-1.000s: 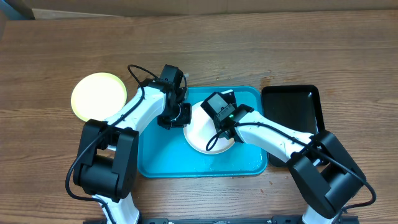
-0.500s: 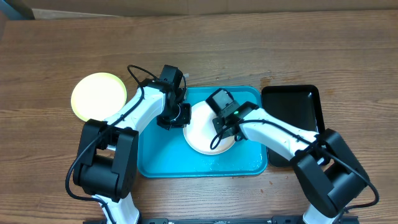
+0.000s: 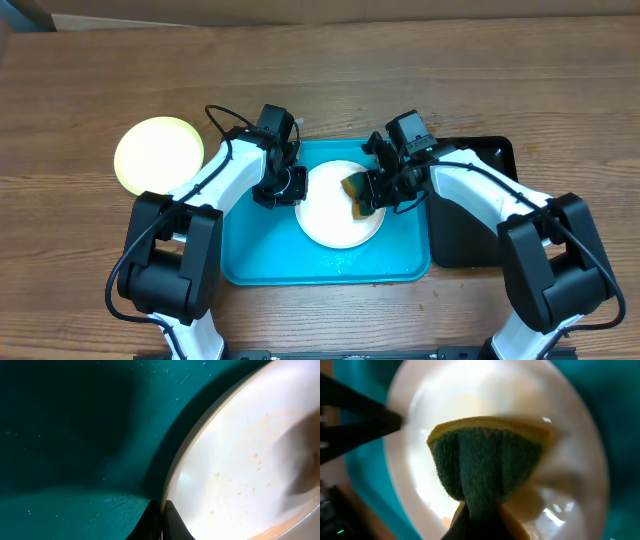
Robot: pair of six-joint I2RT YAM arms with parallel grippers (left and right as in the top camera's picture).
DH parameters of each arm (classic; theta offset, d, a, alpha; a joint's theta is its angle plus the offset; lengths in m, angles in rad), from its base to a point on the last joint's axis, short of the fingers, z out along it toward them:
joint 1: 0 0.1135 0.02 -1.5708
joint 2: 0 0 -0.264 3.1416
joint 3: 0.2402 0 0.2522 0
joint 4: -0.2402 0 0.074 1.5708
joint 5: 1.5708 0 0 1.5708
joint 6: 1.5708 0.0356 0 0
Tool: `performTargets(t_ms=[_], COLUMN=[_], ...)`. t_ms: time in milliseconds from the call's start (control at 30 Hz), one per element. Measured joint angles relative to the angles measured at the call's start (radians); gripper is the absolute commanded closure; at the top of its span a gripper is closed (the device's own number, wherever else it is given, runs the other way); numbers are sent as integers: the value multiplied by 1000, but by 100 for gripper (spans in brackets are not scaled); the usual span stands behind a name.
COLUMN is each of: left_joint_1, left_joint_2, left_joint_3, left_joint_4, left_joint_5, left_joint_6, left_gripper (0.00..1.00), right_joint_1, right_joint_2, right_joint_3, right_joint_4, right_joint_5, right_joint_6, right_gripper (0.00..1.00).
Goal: Clean dirty plates on tray and stack at the side
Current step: 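Scrub the white plate's surface with the sponge in the right gripper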
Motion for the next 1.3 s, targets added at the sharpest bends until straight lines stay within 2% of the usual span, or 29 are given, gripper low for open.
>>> performTargets(t_ms=[200, 333, 467, 800, 1033, 1300], left_joint_1=[0, 0, 0, 0, 0, 0], left_joint_2=[0, 0, 0, 0, 0, 0], left_joint_3=[0, 0, 0, 0, 0, 0], left_joint_4=[0, 0, 0, 0, 0, 0], left_joint_5=[0, 0, 0, 0, 0, 0], left_joint_6=[0, 0, 0, 0, 0, 0], left_gripper=[96, 96, 96, 96, 96, 96], right_joint_1=[-6, -24, -26, 26, 45, 46], right_joint_2=[4, 4, 4, 4, 5, 5], right_joint_3=[144, 262, 280, 199, 127, 91], right_joint_4=[-147, -284, -334, -252, -152, -128], right_joint_5=[-53, 17, 113, 290, 319, 323], right_joint_6=[-9, -11, -13, -13, -14, -13], right_gripper=[96, 96, 96, 96, 96, 96])
